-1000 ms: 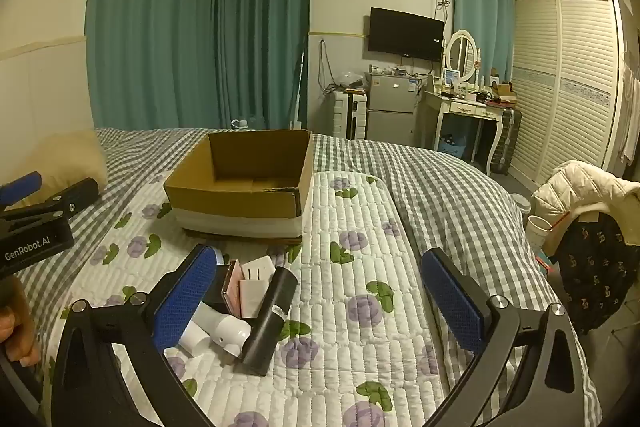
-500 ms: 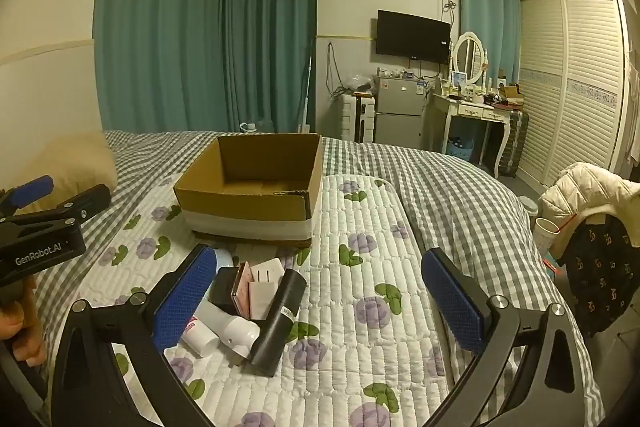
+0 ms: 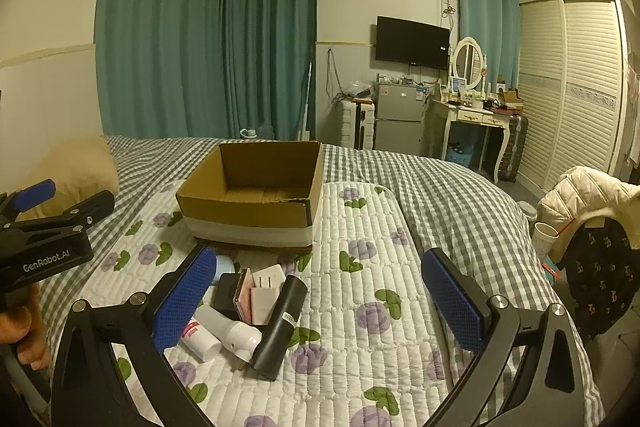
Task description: Organize rigid objects
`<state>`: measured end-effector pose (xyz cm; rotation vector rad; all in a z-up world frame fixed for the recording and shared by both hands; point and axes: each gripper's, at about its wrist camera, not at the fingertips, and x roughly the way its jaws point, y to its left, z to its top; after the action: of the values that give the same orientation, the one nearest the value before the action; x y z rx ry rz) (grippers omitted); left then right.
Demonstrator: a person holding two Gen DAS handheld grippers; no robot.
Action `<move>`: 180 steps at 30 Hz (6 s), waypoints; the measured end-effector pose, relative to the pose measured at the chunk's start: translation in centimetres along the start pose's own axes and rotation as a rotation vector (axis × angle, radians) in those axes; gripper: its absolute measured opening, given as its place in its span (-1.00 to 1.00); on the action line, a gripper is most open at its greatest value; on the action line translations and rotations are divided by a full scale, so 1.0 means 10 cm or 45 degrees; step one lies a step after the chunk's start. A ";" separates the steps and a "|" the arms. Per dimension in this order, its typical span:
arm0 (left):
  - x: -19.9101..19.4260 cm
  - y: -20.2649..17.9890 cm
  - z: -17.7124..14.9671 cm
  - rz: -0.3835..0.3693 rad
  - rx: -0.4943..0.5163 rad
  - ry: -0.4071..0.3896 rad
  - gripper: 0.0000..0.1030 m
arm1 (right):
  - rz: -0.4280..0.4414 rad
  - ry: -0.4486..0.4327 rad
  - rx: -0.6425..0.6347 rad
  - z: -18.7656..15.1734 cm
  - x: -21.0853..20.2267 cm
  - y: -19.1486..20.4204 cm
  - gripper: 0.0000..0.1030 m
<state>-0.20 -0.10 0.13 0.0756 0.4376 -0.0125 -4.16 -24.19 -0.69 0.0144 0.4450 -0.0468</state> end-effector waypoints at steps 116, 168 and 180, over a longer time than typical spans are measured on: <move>1.51 0.02 -0.99 -0.095 -0.188 0.742 0.91 | 0.090 0.618 0.065 -0.89 1.79 -0.02 1.00; 0.76 0.12 -0.65 -0.206 0.013 0.353 -0.30 | 0.119 0.354 0.043 -0.62 0.78 0.20 -0.62; 0.46 0.09 -0.11 -0.292 0.017 0.189 -0.30 | 0.166 0.120 0.063 -0.02 0.32 0.27 -0.62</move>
<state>3.58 0.93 -2.72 0.0393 0.5931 -0.2365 -1.27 -21.63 -2.24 0.0944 0.5360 0.0714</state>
